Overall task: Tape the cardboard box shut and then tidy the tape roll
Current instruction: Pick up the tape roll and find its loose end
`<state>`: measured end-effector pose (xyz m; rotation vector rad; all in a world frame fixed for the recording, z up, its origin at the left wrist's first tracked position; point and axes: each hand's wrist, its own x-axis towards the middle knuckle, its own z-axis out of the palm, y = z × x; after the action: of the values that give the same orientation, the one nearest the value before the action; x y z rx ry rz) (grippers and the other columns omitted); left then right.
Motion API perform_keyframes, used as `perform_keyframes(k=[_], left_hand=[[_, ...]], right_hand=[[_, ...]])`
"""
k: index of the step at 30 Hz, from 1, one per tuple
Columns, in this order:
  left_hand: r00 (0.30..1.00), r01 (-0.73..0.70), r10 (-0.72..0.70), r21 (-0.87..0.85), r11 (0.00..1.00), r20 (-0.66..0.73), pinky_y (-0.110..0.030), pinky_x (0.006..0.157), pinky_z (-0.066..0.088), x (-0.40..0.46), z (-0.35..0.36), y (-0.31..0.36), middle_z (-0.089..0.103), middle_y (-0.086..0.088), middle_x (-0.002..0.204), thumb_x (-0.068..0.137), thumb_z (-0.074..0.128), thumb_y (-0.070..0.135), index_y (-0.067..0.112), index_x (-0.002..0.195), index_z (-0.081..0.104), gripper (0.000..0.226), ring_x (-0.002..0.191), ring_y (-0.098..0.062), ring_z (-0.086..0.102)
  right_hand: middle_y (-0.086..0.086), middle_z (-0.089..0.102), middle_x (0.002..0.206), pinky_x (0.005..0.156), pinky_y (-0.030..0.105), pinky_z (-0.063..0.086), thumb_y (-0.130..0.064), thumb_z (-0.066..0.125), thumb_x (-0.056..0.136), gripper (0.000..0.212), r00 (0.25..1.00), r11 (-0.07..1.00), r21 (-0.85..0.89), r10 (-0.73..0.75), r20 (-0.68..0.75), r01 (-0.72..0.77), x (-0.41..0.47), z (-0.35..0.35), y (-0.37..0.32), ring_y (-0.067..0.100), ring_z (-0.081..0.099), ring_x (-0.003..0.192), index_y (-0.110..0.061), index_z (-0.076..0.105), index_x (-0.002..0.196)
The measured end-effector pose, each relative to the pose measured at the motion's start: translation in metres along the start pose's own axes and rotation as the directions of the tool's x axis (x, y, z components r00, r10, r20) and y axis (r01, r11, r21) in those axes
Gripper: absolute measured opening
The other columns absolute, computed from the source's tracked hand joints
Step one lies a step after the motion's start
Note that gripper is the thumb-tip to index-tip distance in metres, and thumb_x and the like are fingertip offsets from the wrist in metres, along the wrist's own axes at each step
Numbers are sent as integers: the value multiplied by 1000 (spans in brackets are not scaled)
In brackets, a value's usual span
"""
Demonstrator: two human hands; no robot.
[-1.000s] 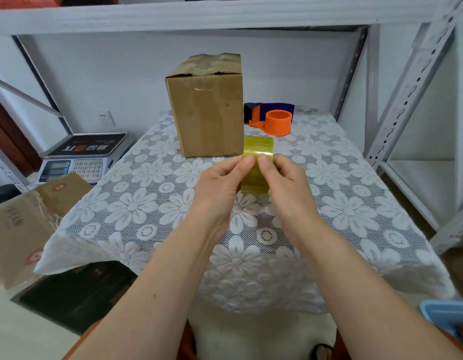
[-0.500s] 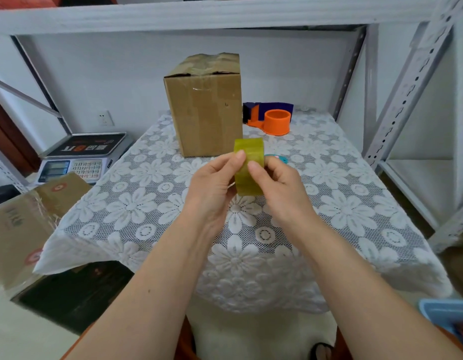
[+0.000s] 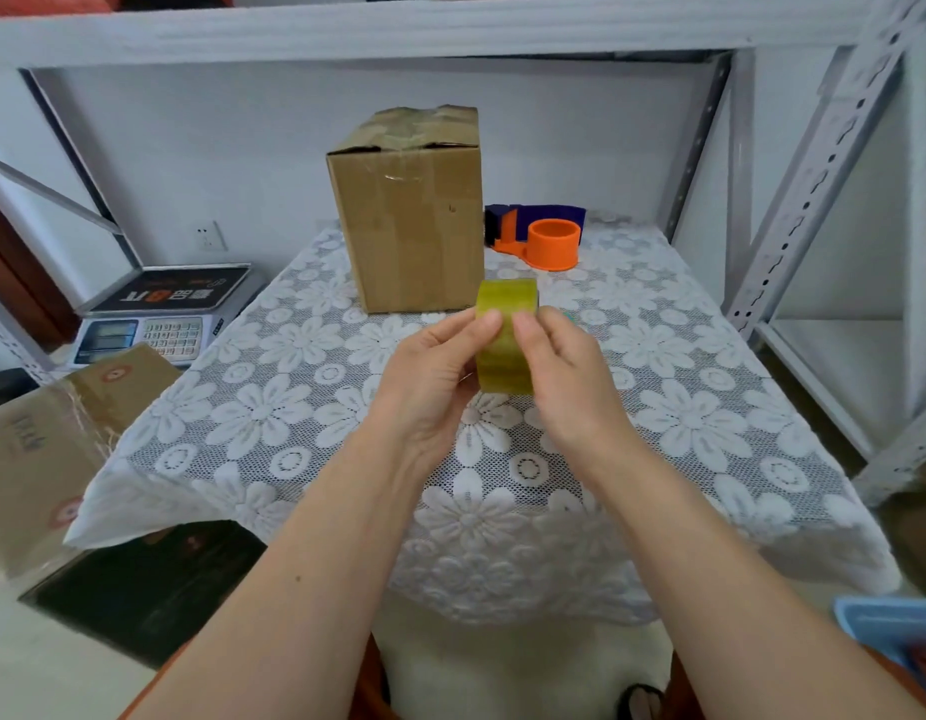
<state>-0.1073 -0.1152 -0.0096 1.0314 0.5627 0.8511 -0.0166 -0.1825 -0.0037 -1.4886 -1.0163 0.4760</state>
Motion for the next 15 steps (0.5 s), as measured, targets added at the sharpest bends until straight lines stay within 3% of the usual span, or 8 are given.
perform_keyframes(k=[3, 8, 13, 15], left_hand=[[998, 19, -22, -52, 998, -60, -30, 77, 52, 1, 1, 1, 70, -11, 90, 86, 64, 15, 3, 99, 70, 19, 79, -17, 63], [994, -2, -5, -67, 998, -106, -34, 80, 54, 0, -1, 2, 72, -9, 83, 88, 64, 19, 5, 89, 70, 16, 80, -19, 65], [998, -57, 58, 45, 997, -19, -24, 71, 55, 0, -1, -1, 71, -9, 90, 85, 64, 15, 3, 99, 69, 19, 80, -15, 64], [996, -85, 84, 80, 993, 12, -25, 76, 55, -1, 0, -1, 71, -12, 99, 85, 65, 11, -1, 107, 68, 26, 86, -17, 66]], right_hand=[[8, 55, 79, 66, 30, 42, -24, 46, 97, 30, 998, 999, -27, -44, 46, 45, -1, 0, -1, 11, 48, 70, 3, 56, 92], [15, 64, 91, 74, 36, 49, -22, 51, 95, 21, 995, 998, 0, -70, 72, 70, -4, 3, -2, 26, 57, 82, -3, 59, 96], [2, 50, 72, 55, 15, 38, -26, 48, 96, 34, 998, 996, 91, 1, -59, 4, -1, 1, -1, 2, 43, 61, 6, 56, 88], [5, 52, 76, 59, 19, 38, -33, 48, 96, 42, 993, 991, 134, 31, -115, -15, 0, -1, 1, 5, 45, 66, 8, 58, 92]])
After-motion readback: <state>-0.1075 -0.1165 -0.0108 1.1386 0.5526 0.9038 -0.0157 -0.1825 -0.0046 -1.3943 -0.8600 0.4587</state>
